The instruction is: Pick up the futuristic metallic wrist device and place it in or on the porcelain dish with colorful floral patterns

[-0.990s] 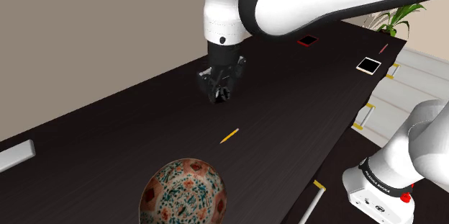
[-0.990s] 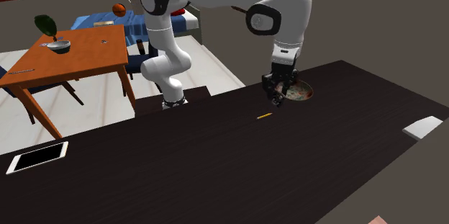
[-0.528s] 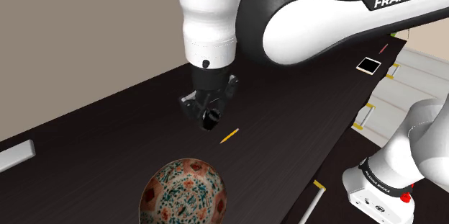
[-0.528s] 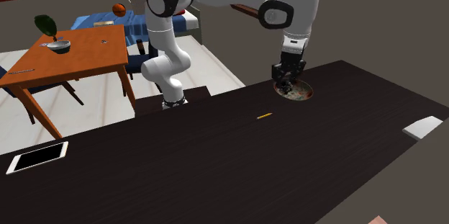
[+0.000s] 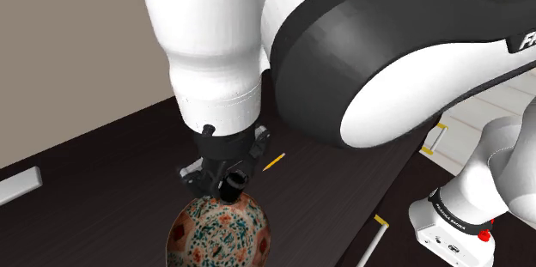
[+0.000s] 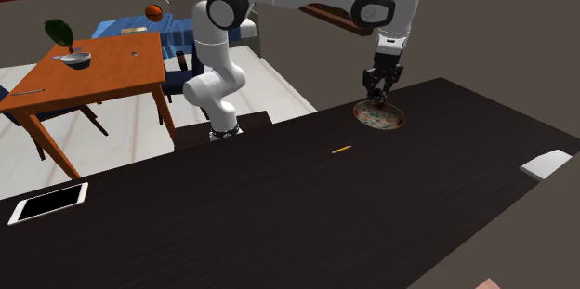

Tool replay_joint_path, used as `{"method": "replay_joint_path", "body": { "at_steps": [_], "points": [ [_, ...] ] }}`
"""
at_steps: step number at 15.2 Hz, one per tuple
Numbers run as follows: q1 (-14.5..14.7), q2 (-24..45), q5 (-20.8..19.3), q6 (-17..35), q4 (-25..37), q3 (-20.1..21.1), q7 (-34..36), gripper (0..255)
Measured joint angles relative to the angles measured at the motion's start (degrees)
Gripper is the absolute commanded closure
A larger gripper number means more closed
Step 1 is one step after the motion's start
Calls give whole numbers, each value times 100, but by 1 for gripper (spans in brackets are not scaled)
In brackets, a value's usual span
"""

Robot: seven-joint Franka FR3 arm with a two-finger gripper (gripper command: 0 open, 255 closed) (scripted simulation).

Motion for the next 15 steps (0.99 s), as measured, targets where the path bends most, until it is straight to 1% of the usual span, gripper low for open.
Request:
{"method": "replay_joint_path", "body": {
  "at_steps": [4, 5, 7, 15],
  "points": [
    [481, 509, -327, -163, 559, 149, 621, 255],
    [548, 609, -388, -150, 625, 154, 697, 255],
    [580, 658, -423, -50, 561, 154, 755, 255],
    [557, 733, -491, 542, 23, 119, 815, 255]
  ]
}}
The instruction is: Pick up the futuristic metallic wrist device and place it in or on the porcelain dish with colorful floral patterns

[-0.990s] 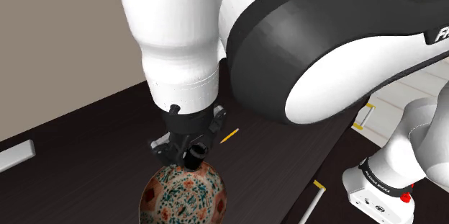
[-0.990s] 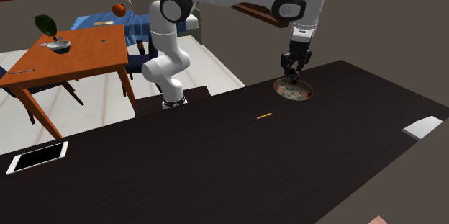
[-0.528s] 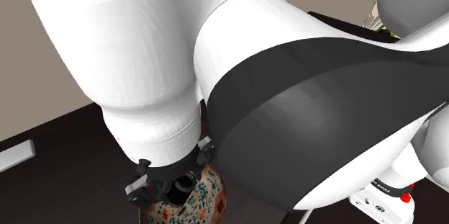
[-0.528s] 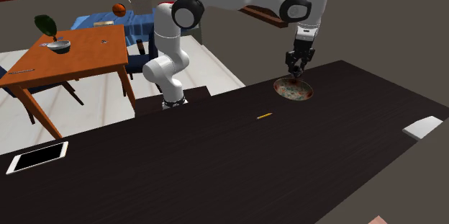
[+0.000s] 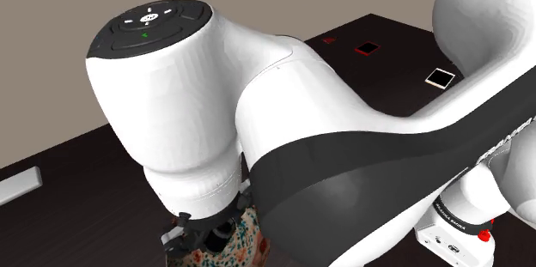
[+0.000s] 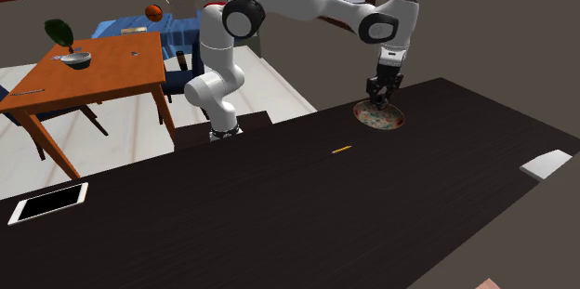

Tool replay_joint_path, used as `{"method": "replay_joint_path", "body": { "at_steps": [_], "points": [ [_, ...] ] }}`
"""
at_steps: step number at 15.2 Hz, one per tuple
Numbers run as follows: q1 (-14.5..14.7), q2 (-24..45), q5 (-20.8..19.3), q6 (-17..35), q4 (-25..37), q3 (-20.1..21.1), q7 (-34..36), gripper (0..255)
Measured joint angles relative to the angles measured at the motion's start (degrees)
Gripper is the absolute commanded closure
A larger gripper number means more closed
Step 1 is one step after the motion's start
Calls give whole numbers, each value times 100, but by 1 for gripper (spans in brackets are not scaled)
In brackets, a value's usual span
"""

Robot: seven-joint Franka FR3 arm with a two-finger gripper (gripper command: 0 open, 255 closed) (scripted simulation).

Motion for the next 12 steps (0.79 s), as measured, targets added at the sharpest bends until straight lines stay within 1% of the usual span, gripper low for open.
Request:
{"method": "replay_joint_path", "body": {
  "at_steps": [5, 10, 11, 12],
  "points": [
    [4, 85, -65, 302, -236, -28, 44, 255],
    [2, 87, -69, 340, -270, -30, 48, 255],
    [2, 87, -69, 341, -271, -30, 48, 0],
    [2, 87, -69, 341, -271, -30, 48, 0]
  ]
}}
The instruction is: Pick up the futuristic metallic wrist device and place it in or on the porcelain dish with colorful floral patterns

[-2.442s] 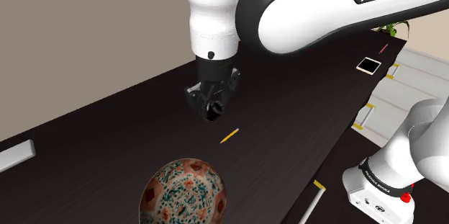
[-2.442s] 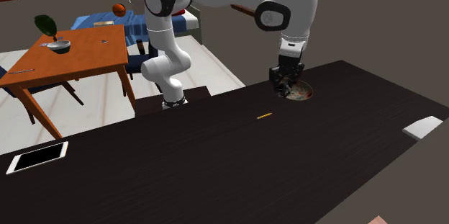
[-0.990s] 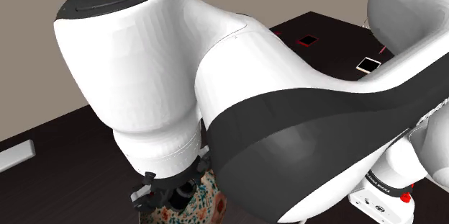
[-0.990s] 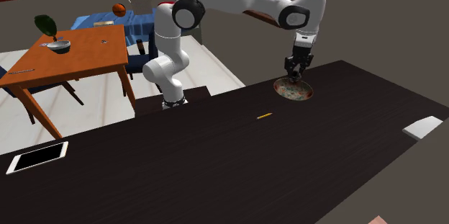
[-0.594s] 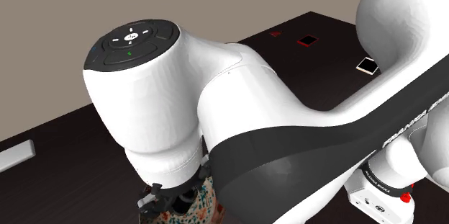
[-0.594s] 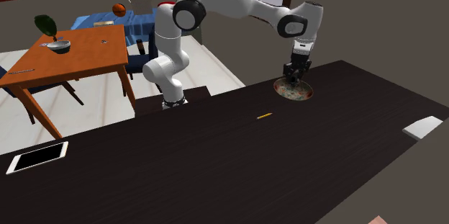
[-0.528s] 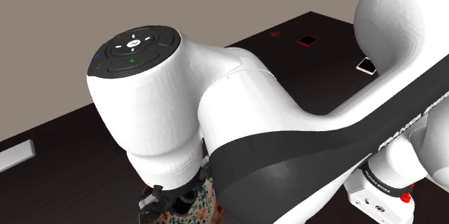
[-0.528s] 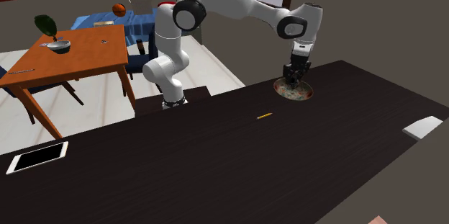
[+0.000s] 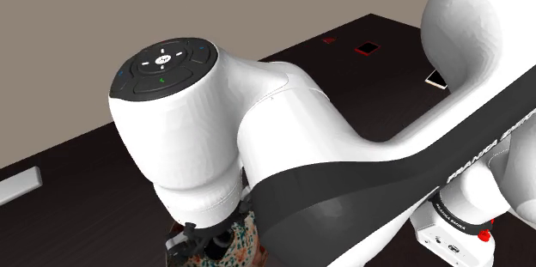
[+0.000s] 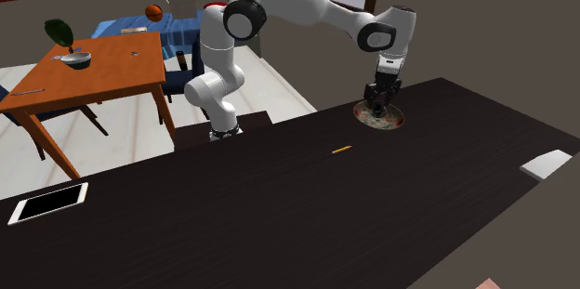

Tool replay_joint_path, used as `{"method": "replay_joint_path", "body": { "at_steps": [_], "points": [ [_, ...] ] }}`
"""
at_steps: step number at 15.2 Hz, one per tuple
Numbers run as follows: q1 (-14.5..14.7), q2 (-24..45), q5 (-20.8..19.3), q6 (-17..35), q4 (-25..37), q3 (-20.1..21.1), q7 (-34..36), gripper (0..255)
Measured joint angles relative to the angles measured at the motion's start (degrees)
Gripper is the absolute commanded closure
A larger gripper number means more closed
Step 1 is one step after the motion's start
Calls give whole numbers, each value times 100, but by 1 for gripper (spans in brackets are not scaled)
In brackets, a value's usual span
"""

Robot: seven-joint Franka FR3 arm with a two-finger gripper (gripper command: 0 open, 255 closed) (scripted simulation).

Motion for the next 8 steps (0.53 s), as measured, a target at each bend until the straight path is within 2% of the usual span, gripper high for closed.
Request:
{"method": "replay_joint_path", "body": {
  "at_steps": [5, 8],
  "points": [
    [0, 0, 0, 0, 0, 0, 0, 0],
    [-20, -111, 84, -334, 254, 32, -67, 0]
  ]
}}
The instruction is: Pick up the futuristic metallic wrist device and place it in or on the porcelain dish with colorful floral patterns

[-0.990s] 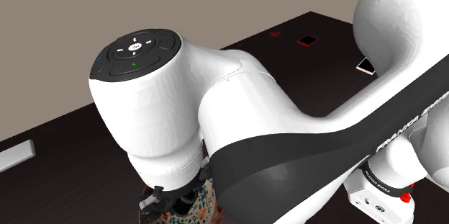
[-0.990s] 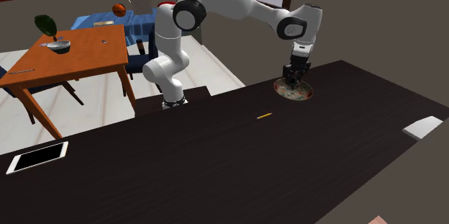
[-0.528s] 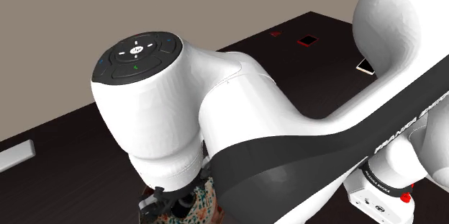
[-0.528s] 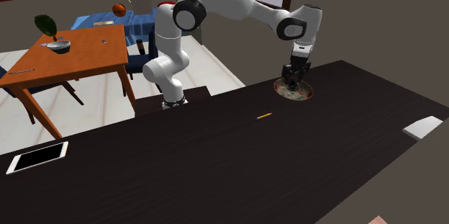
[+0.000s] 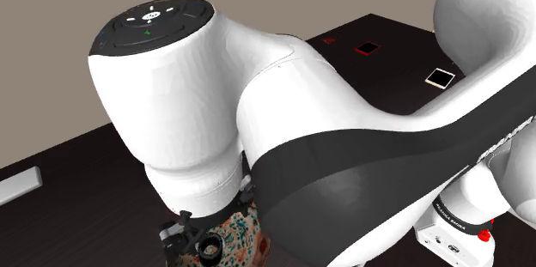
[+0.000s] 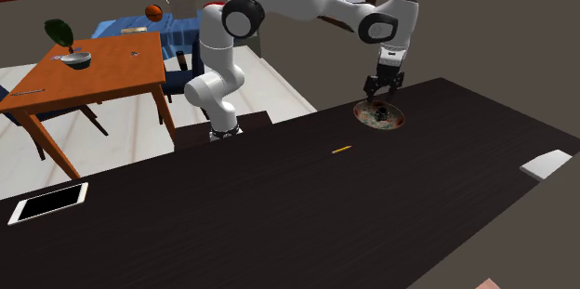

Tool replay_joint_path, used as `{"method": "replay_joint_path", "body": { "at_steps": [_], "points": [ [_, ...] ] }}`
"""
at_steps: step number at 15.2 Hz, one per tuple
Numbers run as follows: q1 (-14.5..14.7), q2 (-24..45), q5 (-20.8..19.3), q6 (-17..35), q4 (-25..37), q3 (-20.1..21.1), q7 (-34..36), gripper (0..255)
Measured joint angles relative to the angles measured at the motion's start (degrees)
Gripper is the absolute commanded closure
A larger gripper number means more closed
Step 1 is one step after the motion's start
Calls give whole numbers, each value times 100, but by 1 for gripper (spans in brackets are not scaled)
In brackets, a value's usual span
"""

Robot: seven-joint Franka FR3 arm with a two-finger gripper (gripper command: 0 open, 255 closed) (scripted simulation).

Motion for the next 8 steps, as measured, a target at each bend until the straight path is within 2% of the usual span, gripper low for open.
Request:
{"method": "replay_joint_path", "body": {
  "at_steps": [3, 8],
  "points": [
    [16, -44, 37, -288, 253, 22, -17, 0],
    [26, -28, 30, -336, 310, 21, -15, 0]
  ]
}}
